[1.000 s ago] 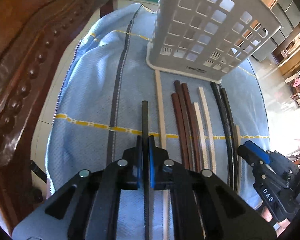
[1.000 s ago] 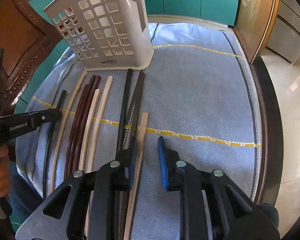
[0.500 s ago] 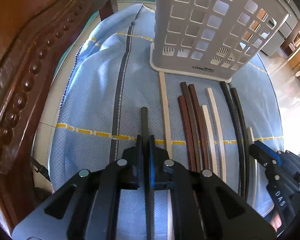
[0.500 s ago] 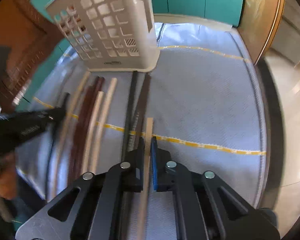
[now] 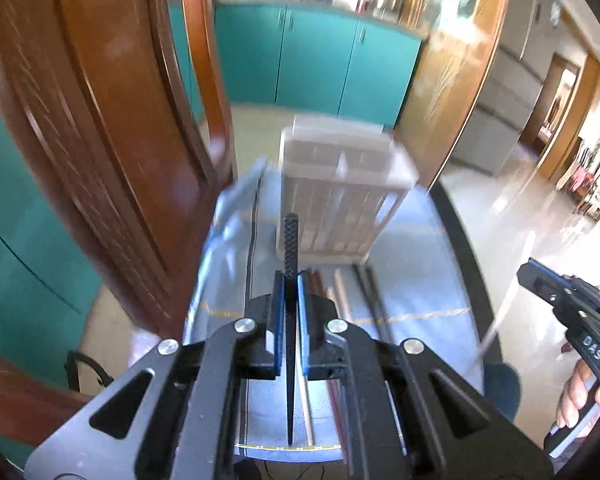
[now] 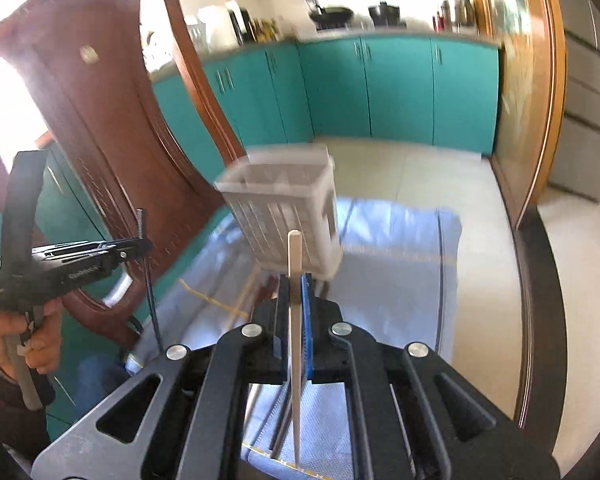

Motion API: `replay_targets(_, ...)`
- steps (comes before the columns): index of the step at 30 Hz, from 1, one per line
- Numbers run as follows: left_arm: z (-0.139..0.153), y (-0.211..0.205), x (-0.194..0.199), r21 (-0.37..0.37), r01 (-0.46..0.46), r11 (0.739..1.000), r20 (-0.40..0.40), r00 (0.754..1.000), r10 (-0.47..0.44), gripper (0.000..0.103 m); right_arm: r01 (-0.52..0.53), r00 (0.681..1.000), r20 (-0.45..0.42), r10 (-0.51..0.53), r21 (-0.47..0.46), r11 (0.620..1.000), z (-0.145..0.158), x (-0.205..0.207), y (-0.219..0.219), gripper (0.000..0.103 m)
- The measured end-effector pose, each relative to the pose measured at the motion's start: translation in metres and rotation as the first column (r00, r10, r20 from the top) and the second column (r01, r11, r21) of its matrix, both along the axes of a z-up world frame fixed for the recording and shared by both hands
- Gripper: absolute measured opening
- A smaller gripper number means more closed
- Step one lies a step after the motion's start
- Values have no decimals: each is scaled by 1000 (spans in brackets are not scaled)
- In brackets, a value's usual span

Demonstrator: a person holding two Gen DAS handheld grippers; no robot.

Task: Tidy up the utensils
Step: 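Carry both chopsticks over the white basket and open both grippers to drop them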

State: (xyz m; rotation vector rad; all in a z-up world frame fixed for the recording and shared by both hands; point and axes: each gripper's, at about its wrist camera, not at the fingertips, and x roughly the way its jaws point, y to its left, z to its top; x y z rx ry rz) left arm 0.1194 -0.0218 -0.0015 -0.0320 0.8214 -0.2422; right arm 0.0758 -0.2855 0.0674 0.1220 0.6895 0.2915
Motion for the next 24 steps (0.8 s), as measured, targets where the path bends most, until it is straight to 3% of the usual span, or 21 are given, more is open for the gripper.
replay_targets(6,81,-2,-1,-27,8,1000,171,985,-3,7,-19,986,169,9,61,998,72,9,-3,7)
replay_targets(10,137,-16,21,-13,-14,1000,303,953,17,7,-4,961,275,-5,31,1000,124,43,5,7)
replay_targets(13,167,-26,40,-29,-23,999,348,937,31,7,18,951,309,-27,29,999,148,77,9,7)
replay_targets(17,181,-38,65,-35,-49,998,383,922,58,7,59,943,326,-66,33,998,161,100,14,7)
replay_targets(21,166,-42,87,-66,-53,996,367,927,74,7,107,935,339,-103,8,994,150,112,20,7)
replay_targets(24,147,-39,98,-76,-55,996,339,937,78,7,115,947,302,-114,13,993,134,126,20,7)
